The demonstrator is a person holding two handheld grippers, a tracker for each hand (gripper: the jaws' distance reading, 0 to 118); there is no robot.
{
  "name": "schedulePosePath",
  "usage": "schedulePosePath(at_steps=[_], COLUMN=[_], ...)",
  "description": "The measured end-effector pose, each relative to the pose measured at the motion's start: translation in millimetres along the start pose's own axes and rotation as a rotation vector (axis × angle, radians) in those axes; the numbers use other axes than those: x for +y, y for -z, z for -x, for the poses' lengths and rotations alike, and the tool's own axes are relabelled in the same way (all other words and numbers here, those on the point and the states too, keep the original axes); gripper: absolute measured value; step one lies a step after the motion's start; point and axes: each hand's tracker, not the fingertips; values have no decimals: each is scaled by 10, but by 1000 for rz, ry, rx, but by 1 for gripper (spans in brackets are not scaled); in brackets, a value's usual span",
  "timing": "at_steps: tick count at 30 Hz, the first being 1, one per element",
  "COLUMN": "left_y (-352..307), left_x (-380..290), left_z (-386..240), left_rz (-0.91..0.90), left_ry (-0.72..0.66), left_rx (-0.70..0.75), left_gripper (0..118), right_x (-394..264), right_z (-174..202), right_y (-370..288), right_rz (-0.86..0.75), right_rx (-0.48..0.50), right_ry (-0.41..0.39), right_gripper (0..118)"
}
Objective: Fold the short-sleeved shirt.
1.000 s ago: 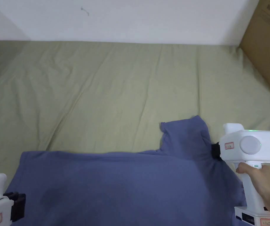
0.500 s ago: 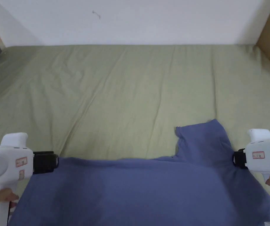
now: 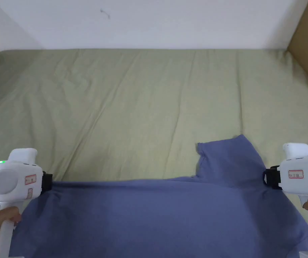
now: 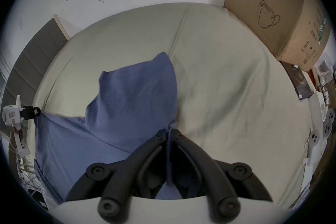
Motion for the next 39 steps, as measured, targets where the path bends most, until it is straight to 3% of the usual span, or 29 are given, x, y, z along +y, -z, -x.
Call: schedulePosePath(at_steps=[9,18,24,30,32,33,34,36,37,38,39], left_y=[-949,-1841,-2000,-1920,-1900,-1893,-1892,-1913,-1950,-1988,-2041], left_x=[-268,-1144,-1936,-2521,-2622,-2644,-2664,-2673,-2684,-2679,-2667], left_z=[90,321,340,441,442,440,444,450,458,466,478], left_rz=[-109,-161,-92,-8,-11,-11,-11,1,-9,-19,-34], left_ry=[10,13,42,2,-5,-13,-27,-25,-32,-38,-47], left_rx=[-42,-83,-57,-48,-43,-37,-21,-19,-24,-25,-30], left_gripper=[2,2,2,3,18,40,76,83,94,104,108], right_x=[-228,-1302,-2319,-2861,-2913,-2920,-2913,-2891,-2877,-2853,-2829], right_z=[44,-19,27,-8,41,72,88,134,147,90,95], right_y=[-837,-1820,-2016,-1940,-1947,-1945,-1944,-1961,-1969,-1945,-1975], right_rz=[-78,-90,22,102,92,87,90,96,96,91,76], right_rx=[11,38,40,52,44,31,24,-5,-30,-65,-80], right_ry=[-4,24,18,78,61,38,20,-5,-18,-35,-42], right_gripper=[3,3,3,3,3,5,16,21,34,56,68])
